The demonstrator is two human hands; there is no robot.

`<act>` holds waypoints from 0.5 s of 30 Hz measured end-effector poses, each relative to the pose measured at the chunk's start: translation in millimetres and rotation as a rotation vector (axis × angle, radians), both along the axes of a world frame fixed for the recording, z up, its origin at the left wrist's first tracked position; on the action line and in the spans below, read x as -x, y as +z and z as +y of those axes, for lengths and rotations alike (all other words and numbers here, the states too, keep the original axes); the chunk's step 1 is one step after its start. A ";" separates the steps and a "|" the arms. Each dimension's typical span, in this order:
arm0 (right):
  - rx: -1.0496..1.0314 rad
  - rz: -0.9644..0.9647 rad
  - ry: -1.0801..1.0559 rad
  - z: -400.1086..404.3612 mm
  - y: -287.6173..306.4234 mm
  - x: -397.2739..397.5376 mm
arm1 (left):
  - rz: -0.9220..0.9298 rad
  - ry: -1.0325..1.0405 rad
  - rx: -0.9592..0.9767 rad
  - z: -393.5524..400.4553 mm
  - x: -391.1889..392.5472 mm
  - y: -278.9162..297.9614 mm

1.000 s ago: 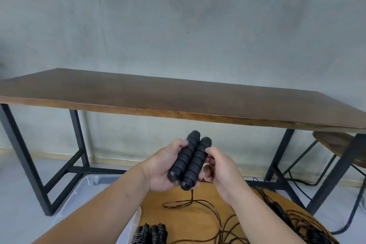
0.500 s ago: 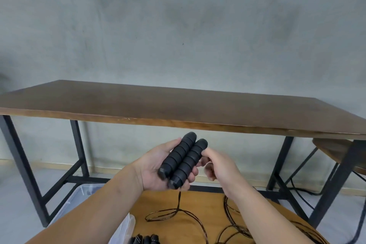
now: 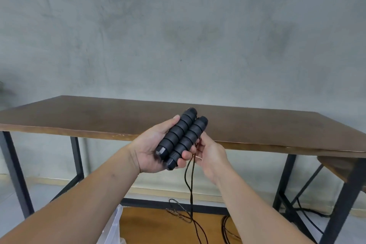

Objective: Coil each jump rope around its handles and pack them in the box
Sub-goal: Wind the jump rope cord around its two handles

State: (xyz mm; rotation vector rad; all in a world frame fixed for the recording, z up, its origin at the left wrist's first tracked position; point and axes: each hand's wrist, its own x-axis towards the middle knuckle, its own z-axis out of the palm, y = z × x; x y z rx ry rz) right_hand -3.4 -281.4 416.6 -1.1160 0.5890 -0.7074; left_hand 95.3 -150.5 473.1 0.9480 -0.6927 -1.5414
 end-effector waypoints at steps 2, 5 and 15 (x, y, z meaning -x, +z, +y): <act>-0.023 -0.066 0.031 -7.4 5.9 1.8 | -0.056 0.073 0.015 -2.9 -7.6 14.1; 0.089 -0.111 0.060 -21.5 30.8 2.9 | -0.173 0.148 0.060 -6.2 -15.1 39.4; 0.329 -0.022 0.030 -48.4 94.3 0.7 | -0.382 0.279 0.181 -35.6 -5.1 80.7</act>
